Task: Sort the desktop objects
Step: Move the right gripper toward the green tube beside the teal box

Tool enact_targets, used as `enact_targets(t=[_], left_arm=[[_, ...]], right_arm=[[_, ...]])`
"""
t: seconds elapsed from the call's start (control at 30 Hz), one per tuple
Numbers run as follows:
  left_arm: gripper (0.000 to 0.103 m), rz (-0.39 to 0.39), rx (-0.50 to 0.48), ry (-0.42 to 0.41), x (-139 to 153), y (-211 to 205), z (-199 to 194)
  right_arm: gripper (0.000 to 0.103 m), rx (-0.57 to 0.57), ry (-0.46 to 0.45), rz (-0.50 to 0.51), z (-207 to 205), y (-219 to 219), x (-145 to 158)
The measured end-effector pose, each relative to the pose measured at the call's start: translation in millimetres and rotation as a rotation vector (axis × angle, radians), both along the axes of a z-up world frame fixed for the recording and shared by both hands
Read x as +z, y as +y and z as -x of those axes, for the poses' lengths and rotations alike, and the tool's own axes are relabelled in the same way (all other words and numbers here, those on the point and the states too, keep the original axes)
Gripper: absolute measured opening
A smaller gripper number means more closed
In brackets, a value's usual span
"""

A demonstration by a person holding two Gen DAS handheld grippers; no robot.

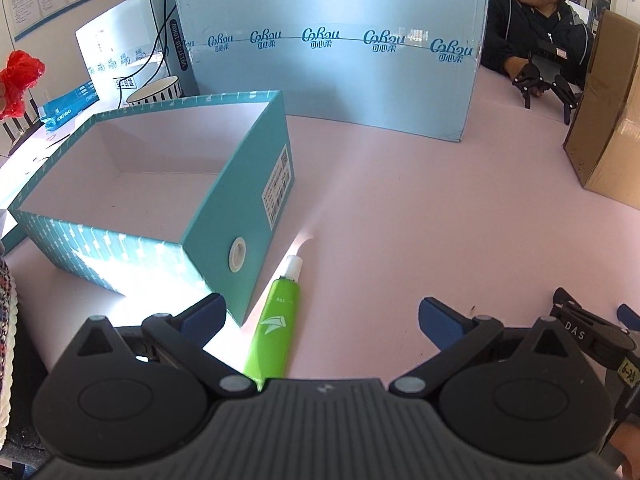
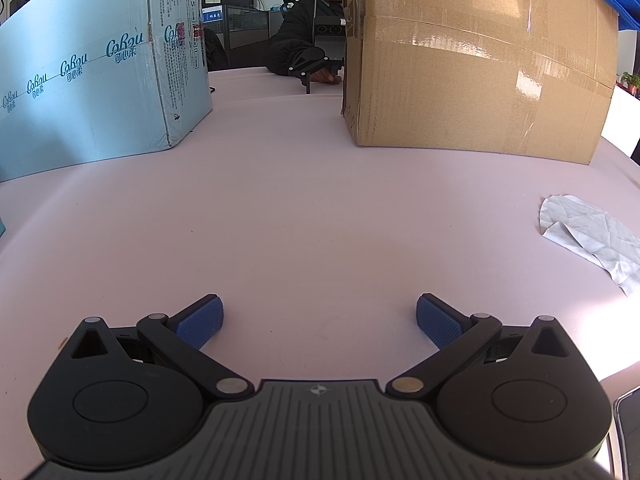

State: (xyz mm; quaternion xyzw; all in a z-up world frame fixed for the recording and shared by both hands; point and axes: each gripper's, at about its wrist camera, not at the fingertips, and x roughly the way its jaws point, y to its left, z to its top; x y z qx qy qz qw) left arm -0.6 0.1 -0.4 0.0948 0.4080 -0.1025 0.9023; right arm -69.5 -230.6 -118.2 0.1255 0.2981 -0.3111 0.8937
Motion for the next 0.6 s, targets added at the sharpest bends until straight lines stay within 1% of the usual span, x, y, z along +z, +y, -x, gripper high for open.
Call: enact_targets(t=[0.2, 0.3, 0.37, 0.53, 0.6], left_arm=[[0.103, -0.029, 0.01, 0.0, -4.3, 1.1, 6.7], [0.103, -0.04, 0.02, -0.003, -2.1, 4.1, 13.4], [0.103, -0.016, 0.022, 0.003, 3.1, 21.3, 5.8], [0.103, 0.021, 0.05, 0.011, 0.5, 41.1, 5.4], [0.103, 0.036, 0.065, -0.02, -3.7, 55.9, 6.7]], right_arm=[[0.103, -0.005, 0.012, 0.003, -1.0, 1.0, 0.5], [0.103, 0.009, 0.035, 0.011, -2.6, 8.0, 7.8], [0.103, 0.033, 0.051, 0.019, -3.3, 15.2, 14.9], [0.103, 0.129, 0.011, -0.053, -0.2, 39.7, 40.2], [0.103, 0.169, 0.009, -0.051, -1.1, 54.4, 48.1]])
